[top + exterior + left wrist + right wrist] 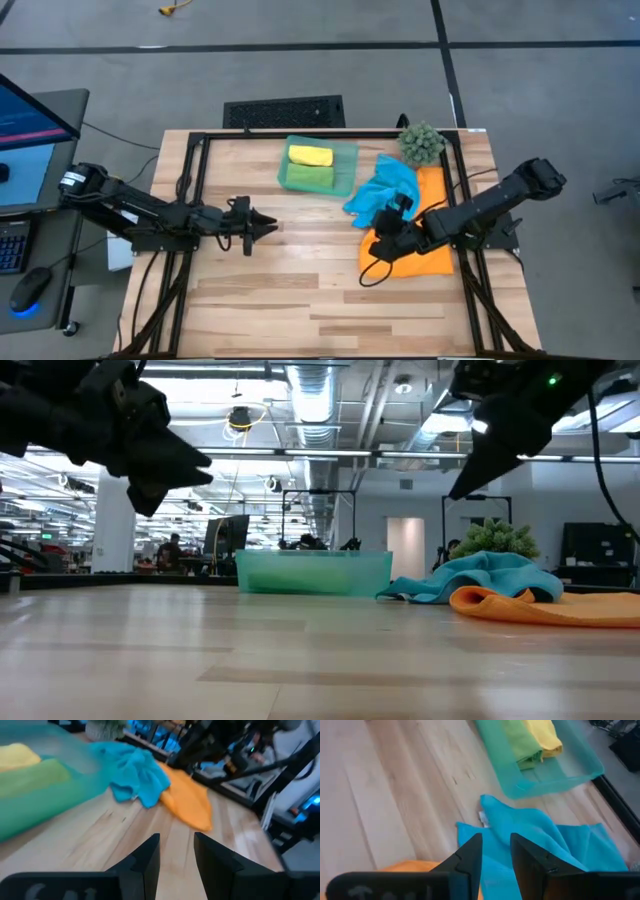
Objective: Roll microfiber towels into tight, uniform cylinder then place into a basket
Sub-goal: Move the blue microfiber cloth to the center of the table
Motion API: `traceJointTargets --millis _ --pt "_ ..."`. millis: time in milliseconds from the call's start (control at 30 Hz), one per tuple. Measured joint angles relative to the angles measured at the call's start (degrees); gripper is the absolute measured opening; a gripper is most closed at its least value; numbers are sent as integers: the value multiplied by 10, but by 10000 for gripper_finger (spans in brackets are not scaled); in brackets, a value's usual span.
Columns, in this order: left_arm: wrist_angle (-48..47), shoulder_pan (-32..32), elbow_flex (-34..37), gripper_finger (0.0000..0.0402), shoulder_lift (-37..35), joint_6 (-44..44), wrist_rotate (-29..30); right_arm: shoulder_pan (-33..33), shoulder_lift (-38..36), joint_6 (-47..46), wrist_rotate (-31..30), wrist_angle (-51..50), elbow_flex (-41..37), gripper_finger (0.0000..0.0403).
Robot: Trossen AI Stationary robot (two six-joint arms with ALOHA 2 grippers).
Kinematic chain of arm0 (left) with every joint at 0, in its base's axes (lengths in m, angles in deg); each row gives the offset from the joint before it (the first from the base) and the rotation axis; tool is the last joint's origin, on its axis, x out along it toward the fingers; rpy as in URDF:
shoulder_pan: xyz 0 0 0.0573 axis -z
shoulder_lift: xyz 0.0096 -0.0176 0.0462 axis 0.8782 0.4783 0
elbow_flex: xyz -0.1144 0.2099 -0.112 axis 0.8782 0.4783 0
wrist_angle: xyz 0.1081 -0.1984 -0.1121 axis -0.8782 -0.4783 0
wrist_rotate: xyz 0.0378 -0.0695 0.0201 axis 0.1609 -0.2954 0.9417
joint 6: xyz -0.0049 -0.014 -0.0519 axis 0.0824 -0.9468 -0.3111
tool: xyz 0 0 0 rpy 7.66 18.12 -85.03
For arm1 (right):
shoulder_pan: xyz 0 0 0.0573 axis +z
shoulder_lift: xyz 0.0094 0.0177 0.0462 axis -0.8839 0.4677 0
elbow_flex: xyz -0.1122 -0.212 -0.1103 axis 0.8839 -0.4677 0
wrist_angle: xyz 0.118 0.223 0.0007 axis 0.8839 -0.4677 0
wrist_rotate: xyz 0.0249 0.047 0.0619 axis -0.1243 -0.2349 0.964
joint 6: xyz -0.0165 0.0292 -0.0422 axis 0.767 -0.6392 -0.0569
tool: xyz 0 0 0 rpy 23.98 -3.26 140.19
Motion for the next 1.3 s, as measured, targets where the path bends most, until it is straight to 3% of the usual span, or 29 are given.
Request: traceJointTargets --millis 133,300,367,633,900,1067,1300 --pt "45 0 0 110 0 -2 0 -23 0 -44 9 0 0 123" --pt "69 0 -6 110 0 13 1 -46 1 -111 90 0 0 123" --pt "69 0 -9 110 0 22 1 -53 11 -127 91 2 1 122" --pt "68 -3 -10 110 4 67 9 -109 101 -133 74 -2 1 116" --pt "60 -32 -10 110 4 68 13 -134 178 -51 111 51 1 118" --pt "57 -35 -10 110 4 67 11 -141 175 -45 112 61 1 118" --pt "54 -35 -10 110 4 67 10 -133 107 -46 93 68 1 118"
